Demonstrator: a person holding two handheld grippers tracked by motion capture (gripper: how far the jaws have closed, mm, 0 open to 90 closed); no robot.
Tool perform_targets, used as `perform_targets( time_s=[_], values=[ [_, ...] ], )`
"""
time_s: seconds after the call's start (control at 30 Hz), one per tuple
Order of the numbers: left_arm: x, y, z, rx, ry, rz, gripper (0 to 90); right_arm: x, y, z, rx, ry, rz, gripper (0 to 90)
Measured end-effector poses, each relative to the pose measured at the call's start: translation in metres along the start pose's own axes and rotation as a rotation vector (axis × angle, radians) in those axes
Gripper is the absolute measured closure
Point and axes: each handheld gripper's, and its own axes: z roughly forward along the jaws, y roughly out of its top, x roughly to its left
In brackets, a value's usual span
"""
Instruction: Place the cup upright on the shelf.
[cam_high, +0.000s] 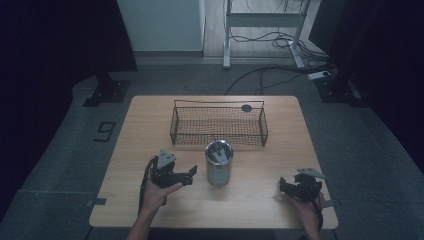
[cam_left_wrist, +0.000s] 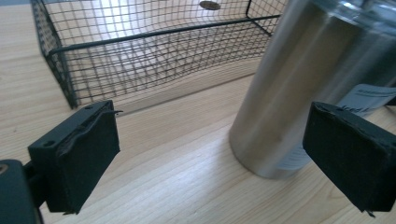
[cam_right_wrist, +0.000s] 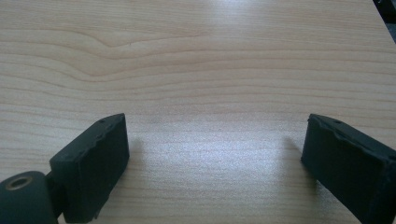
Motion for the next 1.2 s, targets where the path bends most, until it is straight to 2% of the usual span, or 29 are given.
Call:
perform_targets(
  time_s=[0.23, 0.4, 0.87, 1.2],
  values=[
    [-0.01, 0.006, 0.004, -0.013, -0.012, 0.025, 3.6, 0.0, 0.0, 0.0, 0.0, 0.0, 0.0, 7.1],
    [-0.019, 0.011, 0.007, -0.023, -0.039, 0.046, 3.2, 0.0, 0.0, 0.0, 0.0, 0.0, 0.0, 7.1],
    [-0.036, 0.016, 0.016, -0.004, -0.087, 0.068, 1.7, 0.0, 0.0, 0.0, 0.001, 0.0, 0.002, 7.1],
    [-0.05, 0.019, 0.026, 0.032, -0.109, 0.113, 1.0, 0.0, 0.0, 0.0, 0.0, 0.0, 0.001, 7.1]
  ],
)
